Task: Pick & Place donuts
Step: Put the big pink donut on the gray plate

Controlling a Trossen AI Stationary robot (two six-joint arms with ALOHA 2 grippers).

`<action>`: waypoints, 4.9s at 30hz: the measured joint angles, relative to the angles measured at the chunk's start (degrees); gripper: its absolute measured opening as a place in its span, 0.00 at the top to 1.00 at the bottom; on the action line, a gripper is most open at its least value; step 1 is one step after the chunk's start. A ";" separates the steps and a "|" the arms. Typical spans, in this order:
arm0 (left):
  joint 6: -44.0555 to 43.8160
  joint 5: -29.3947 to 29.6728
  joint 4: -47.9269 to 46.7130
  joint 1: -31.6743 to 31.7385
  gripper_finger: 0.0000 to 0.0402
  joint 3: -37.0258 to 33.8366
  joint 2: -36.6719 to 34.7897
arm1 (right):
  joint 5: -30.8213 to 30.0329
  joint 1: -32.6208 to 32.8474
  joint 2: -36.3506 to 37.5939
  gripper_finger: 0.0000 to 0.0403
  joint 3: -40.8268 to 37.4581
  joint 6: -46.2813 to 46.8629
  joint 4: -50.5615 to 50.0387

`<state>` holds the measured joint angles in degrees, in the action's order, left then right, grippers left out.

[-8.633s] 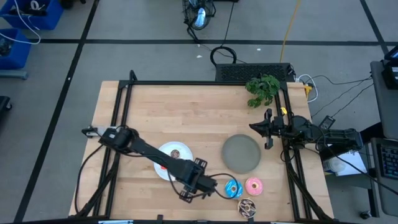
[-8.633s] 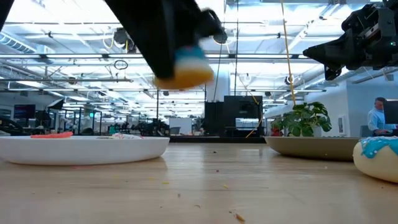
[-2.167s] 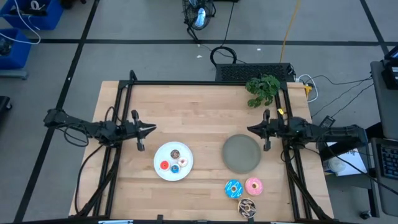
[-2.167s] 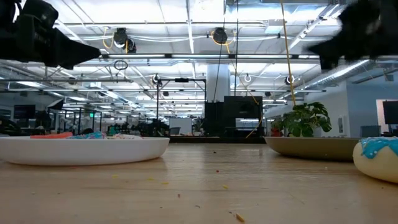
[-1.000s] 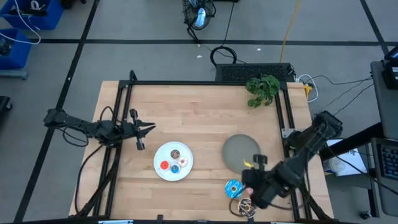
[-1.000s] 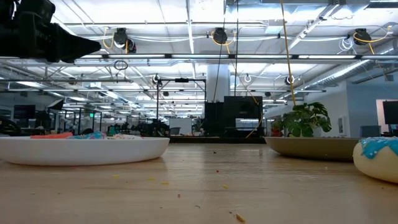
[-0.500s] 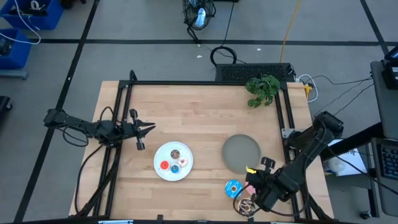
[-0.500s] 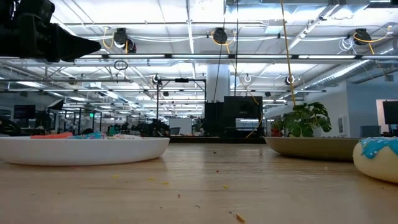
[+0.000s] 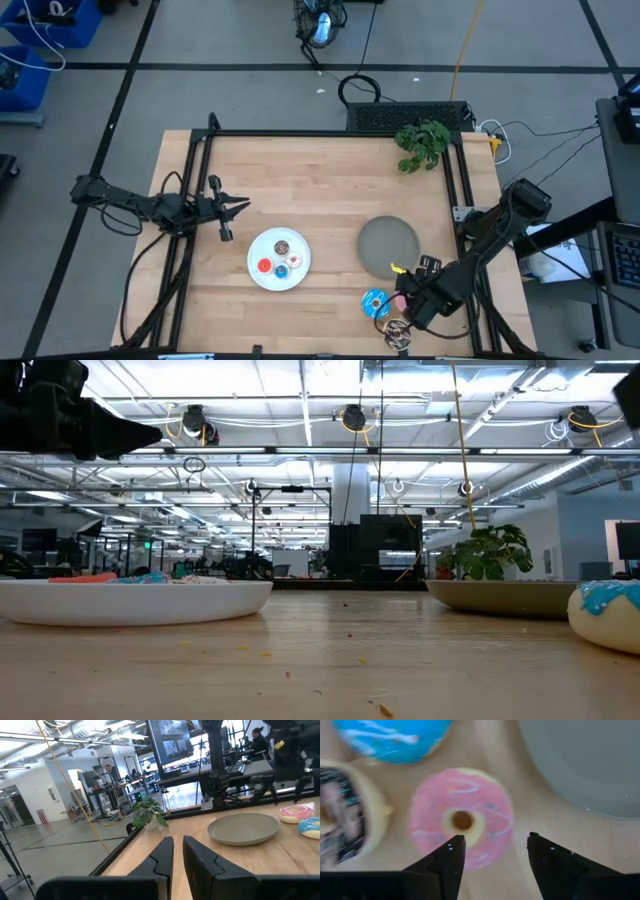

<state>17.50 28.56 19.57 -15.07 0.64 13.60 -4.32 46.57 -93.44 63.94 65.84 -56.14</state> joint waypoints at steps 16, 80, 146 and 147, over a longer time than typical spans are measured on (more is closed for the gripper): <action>0.83 0.02 0.22 0.00 0.88 0.00 0.00 | 1.58 -0.16 0.06 0.50 -10.21 2.46 15.56; 1.71 0.95 -1.36 -0.02 0.88 0.02 -0.01 | -0.54 -34.35 10.15 0.98 21.05 -30.54 -13.32; -0.44 1.55 -1.29 -0.01 0.88 0.02 0.00 | 7.43 -48.88 9.85 0.88 -18.05 -34.05 18.19; -0.44 1.55 -1.29 -0.02 0.88 0.02 0.00 | 7.43 -48.88 9.85 0.85 -18.03 -34.04 18.27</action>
<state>17.06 30.11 18.28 -15.09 0.67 13.60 3.11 -2.31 -83.59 45.91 31.80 -37.87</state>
